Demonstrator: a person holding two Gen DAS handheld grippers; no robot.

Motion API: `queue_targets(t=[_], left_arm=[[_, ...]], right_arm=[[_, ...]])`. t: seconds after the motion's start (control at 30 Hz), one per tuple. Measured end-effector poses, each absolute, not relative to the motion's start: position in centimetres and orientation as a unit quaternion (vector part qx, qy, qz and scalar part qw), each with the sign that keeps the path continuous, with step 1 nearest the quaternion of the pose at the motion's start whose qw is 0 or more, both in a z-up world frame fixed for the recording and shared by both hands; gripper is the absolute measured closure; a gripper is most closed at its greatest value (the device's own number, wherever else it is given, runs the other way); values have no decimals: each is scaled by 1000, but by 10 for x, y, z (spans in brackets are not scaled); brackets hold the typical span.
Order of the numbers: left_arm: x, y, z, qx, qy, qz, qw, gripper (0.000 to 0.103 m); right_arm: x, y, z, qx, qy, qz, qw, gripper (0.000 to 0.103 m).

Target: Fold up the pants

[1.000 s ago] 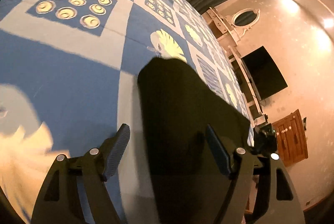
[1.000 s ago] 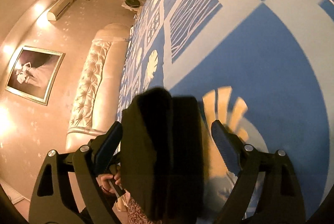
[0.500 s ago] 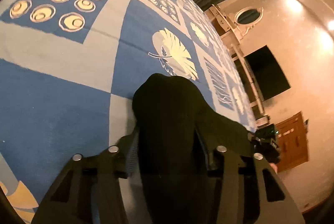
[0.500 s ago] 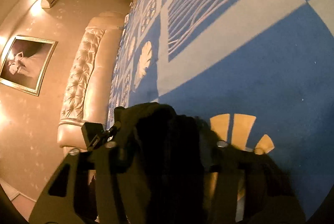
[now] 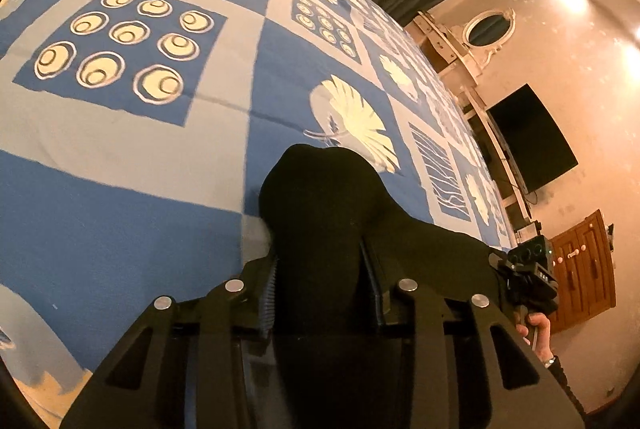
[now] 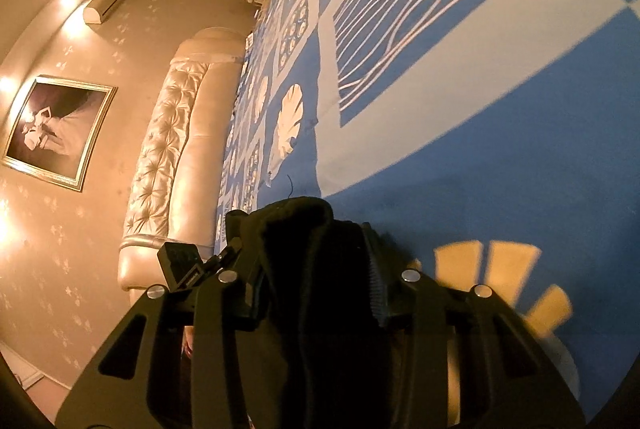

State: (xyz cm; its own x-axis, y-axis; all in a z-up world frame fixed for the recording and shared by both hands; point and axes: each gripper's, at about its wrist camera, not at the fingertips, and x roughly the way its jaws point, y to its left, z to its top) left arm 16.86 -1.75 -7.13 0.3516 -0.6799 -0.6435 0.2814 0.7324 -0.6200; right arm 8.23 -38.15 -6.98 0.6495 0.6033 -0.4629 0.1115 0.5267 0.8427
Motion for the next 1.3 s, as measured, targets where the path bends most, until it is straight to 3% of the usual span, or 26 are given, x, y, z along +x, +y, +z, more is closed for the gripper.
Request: queue_targets(t=[1.3], left_arm=[[187, 24, -76, -233, 480, -286, 796, 66]], right_arm=[[142, -352, -75, 475, 394, 171, 768, 65]])
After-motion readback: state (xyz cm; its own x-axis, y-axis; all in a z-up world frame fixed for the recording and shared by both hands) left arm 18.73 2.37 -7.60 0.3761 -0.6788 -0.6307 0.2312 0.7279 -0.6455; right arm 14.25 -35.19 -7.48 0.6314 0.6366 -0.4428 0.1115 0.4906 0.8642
